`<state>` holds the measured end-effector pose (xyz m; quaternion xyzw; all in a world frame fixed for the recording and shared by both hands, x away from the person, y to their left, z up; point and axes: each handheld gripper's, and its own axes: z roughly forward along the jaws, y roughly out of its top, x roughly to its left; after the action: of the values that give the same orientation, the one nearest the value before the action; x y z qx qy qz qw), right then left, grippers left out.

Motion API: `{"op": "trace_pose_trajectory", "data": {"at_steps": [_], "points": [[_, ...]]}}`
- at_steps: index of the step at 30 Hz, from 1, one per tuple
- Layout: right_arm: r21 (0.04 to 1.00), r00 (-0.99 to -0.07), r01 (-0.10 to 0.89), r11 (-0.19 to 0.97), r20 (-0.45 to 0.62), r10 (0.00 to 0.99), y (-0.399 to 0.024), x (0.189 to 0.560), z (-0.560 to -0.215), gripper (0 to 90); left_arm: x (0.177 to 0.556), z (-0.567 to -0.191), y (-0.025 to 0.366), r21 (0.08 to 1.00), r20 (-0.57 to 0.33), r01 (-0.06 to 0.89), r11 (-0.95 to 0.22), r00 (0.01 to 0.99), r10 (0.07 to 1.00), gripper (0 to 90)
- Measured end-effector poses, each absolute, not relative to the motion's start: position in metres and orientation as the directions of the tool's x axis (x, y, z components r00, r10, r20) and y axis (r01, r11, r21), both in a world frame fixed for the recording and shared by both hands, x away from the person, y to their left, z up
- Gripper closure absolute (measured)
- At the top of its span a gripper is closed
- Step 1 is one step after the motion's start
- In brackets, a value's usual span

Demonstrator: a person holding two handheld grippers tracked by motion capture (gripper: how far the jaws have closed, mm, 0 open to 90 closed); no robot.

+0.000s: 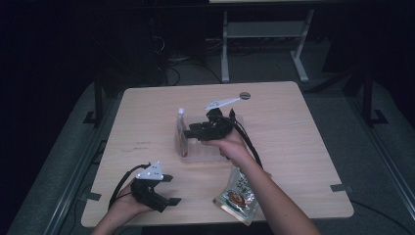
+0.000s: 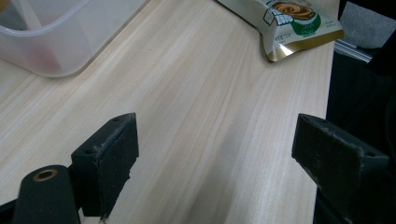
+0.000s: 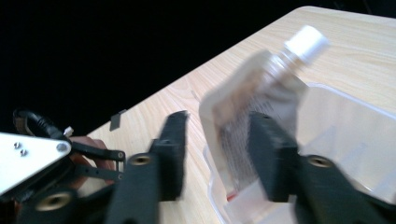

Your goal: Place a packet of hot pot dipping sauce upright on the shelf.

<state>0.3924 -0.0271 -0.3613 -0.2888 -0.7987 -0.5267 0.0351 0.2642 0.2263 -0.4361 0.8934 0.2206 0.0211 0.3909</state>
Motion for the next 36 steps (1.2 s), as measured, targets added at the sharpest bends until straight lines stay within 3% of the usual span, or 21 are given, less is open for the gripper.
{"op": "trace_pose_trajectory", "data": {"at_steps": [6, 16, 36], "points": [[0.826, -0.852, 0.445, 0.345, 0.272, 0.448, -0.041, 0.376, -0.354, 40.0, 0.265, -0.435, 0.227, 0.706, -0.127, 0.372, -0.603, 0.904, 0.408, 14.3], [0.826, -0.885, 0.362, 0.432, 0.159, 0.438, -0.060, 0.351, -0.356, 35.8, 0.265, -0.435, 0.227, 0.701, -0.147, 0.397, -0.593, 0.893, 0.424, 14.6], [0.796, -0.893, 0.361, 0.485, 0.145, 0.427, -0.113, 0.290, -0.383, 36.3, 0.264, -0.435, 0.229, 0.703, -0.147, 0.412, -0.580, 0.882, 0.448, 14.6]]}}
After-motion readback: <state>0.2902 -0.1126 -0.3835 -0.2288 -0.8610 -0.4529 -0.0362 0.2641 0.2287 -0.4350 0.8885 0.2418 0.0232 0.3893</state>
